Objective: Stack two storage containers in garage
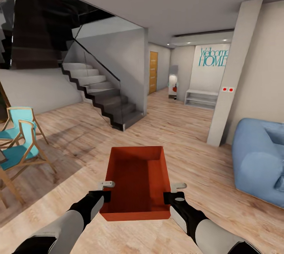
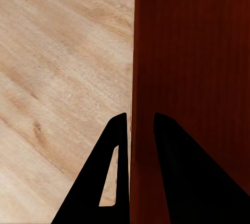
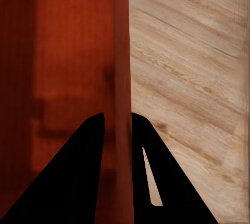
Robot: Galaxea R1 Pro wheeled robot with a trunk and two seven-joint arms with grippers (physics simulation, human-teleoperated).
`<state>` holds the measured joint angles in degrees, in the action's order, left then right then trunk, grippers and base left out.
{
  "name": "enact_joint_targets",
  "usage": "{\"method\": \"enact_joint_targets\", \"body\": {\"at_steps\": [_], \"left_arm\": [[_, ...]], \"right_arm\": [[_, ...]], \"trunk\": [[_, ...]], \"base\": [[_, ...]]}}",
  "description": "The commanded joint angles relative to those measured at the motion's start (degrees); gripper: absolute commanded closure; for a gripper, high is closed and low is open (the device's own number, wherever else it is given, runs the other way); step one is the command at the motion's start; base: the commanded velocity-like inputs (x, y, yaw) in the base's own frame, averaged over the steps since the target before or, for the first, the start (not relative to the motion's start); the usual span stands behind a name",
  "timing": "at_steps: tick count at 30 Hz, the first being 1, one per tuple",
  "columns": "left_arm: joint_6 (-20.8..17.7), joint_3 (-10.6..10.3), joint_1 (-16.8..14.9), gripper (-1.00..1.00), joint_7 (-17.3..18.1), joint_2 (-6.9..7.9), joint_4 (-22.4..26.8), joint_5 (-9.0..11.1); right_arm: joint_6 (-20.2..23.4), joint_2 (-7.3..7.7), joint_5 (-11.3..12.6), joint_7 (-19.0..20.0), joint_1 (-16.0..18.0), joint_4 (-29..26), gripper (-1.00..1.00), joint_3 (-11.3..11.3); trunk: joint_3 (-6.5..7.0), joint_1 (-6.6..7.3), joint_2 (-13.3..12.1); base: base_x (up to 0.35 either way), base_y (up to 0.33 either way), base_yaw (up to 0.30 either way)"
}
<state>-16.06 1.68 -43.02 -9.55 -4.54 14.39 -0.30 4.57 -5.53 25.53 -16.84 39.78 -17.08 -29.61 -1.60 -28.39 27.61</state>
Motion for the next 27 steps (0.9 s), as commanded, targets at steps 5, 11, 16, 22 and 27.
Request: {"method": "enact_joint_targets", "body": {"at_steps": [5, 11, 16, 22, 27], "left_arm": [[-0.4, 0.0, 0.0, 1.00, -0.3, 0.85, 0.0, 0.1], [-0.4, 0.0, 0.0, 1.00, -0.3, 0.85, 0.0, 0.1], [-0.4, 0.0, 0.0, 1.00, -0.3, 0.85, 0.0, 0.1], [-0.4, -0.1, 0.0, 1.00, -0.3, 0.85, 0.0, 0.1], [-0.4, 0.0, 0.0, 1.00, -0.3, 0.85, 0.0, 0.1]], "right_arm": [[-0.8, 0.04, -0.2, -0.2, 0.1, -2.2, 1.00, 0.7], [-0.8, 0.08, -0.2, -0.2, 0.1, -2.2, 1.00, 0.8], [-0.8, 0.07, -0.2, -0.1, 0.1, -2.2, 1.00, 0.8], [-0.8, 0.01, -0.2, -0.1, 0.1, -2.2, 1.00, 0.8], [-0.7, -0.01, -0.2, -0.1, 0.1, -2.2, 1.00, 0.8]], "trunk": [[-0.07, -0.03, 0.1], [-0.06, -0.03, 0.1], [-0.06, -0.03, 0.1], [-0.06, -0.03, 0.1], [-0.06, -0.03, 0.1]], "base": [[0.000, 0.000, -0.233], [0.000, 0.000, -0.233], [0.000, 0.000, -0.233], [0.000, 0.000, -0.231], [0.086, 0.000, -0.070]]}}
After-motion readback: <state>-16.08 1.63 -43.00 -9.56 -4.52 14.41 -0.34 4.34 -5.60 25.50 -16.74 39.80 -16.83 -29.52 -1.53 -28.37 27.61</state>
